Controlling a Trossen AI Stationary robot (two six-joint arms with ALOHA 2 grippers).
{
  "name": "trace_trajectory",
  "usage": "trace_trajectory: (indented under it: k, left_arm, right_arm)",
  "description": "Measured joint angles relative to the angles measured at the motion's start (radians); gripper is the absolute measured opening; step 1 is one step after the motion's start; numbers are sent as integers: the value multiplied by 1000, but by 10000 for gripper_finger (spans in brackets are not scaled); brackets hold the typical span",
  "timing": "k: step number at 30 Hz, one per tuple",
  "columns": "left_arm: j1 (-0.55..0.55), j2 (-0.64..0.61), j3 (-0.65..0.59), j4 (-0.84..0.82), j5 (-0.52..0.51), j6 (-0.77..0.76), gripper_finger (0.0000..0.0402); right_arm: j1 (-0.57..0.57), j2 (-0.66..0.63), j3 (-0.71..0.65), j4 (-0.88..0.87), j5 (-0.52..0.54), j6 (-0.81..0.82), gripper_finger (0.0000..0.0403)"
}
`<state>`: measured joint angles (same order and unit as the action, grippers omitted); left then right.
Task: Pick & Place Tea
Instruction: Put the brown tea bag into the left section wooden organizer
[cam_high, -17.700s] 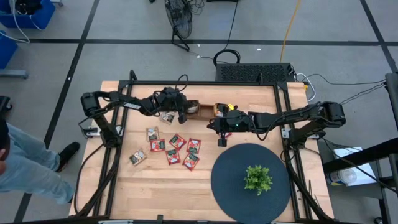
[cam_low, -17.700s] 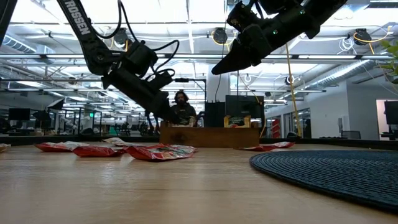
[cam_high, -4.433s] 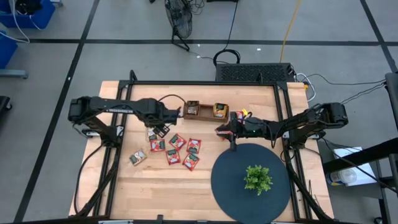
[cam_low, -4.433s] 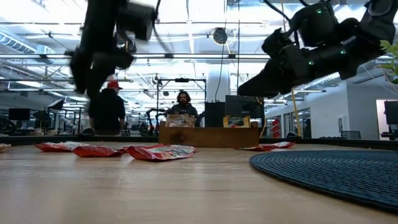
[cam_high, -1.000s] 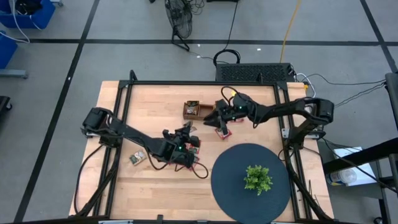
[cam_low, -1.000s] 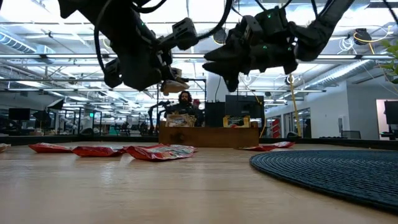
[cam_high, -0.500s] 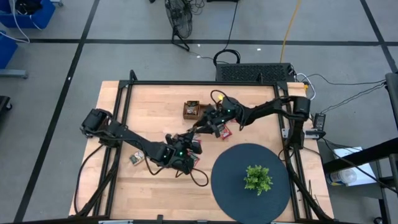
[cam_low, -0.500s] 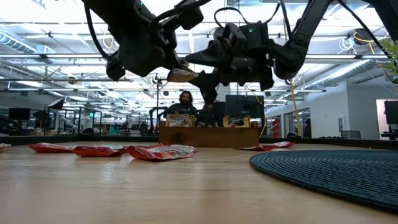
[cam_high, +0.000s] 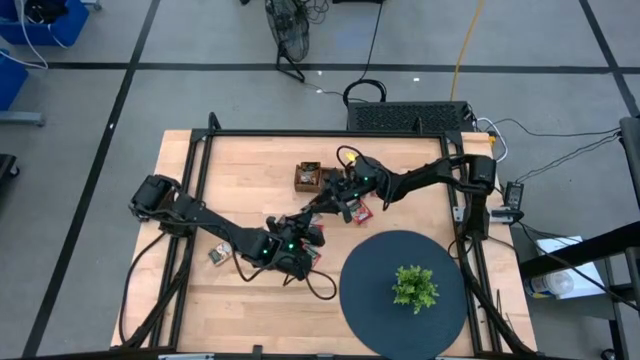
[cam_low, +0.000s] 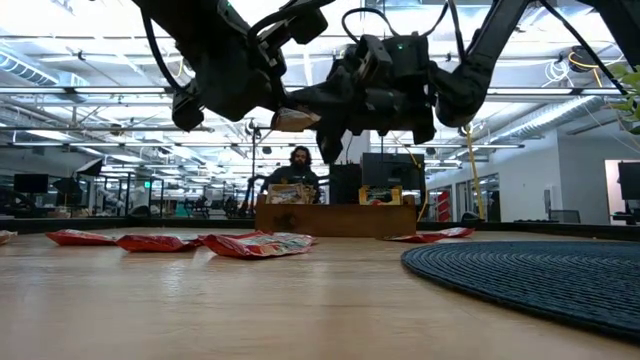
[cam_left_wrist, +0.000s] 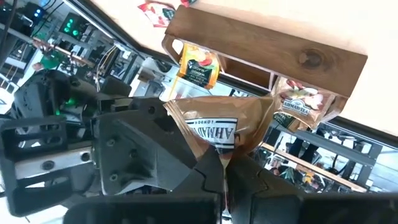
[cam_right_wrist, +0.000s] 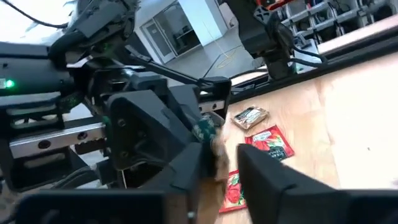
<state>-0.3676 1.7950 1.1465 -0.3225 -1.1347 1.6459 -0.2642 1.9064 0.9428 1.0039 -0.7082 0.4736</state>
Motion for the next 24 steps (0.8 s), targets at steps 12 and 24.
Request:
trace_trajectory:
  k: [12,24]
  left_arm:
    - [-2,0,0,10,-12,-72,7]
    - [3,-1,1,43,-121,-415,9]
  right_arm:
    - [29,0,0,30,10,-103,1]
    - [32,-185,0,-247,331,-429,0]
